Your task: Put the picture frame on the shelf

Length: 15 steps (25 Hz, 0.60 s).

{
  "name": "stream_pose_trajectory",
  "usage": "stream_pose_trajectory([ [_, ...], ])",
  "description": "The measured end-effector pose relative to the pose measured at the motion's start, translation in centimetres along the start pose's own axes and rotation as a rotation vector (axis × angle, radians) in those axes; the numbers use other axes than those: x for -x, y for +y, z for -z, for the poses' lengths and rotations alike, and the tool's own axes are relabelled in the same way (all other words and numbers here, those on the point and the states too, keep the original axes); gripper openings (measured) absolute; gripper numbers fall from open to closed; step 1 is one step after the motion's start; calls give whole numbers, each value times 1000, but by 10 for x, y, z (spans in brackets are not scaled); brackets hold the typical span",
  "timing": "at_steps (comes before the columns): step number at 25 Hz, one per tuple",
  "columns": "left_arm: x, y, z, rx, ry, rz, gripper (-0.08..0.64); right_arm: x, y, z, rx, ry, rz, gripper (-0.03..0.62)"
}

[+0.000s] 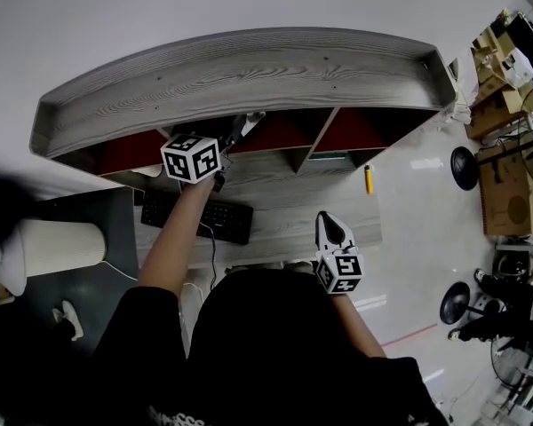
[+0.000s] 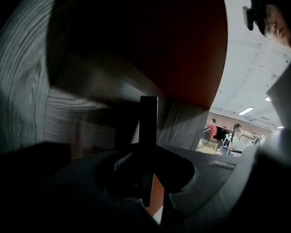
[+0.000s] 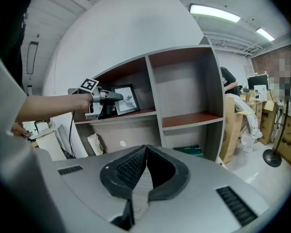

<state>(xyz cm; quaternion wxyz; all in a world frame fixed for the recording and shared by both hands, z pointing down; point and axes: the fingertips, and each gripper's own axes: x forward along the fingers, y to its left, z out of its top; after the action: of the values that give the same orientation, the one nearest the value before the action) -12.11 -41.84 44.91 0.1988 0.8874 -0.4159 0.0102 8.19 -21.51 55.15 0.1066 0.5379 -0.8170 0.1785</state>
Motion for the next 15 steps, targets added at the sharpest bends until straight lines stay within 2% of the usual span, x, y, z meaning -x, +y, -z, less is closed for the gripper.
stream_pose_trajectory([
  [5,-9,3,-4,-32,46,4,63,3,-3,7,1,10,4,14],
  [12,-8,34,-10,-4,2,-192,184,7,-6,9,-5,7,17,14],
  [15,-10,43,-10,-5,-10,-233,236,11,-9,8,-11,3,23,14],
])
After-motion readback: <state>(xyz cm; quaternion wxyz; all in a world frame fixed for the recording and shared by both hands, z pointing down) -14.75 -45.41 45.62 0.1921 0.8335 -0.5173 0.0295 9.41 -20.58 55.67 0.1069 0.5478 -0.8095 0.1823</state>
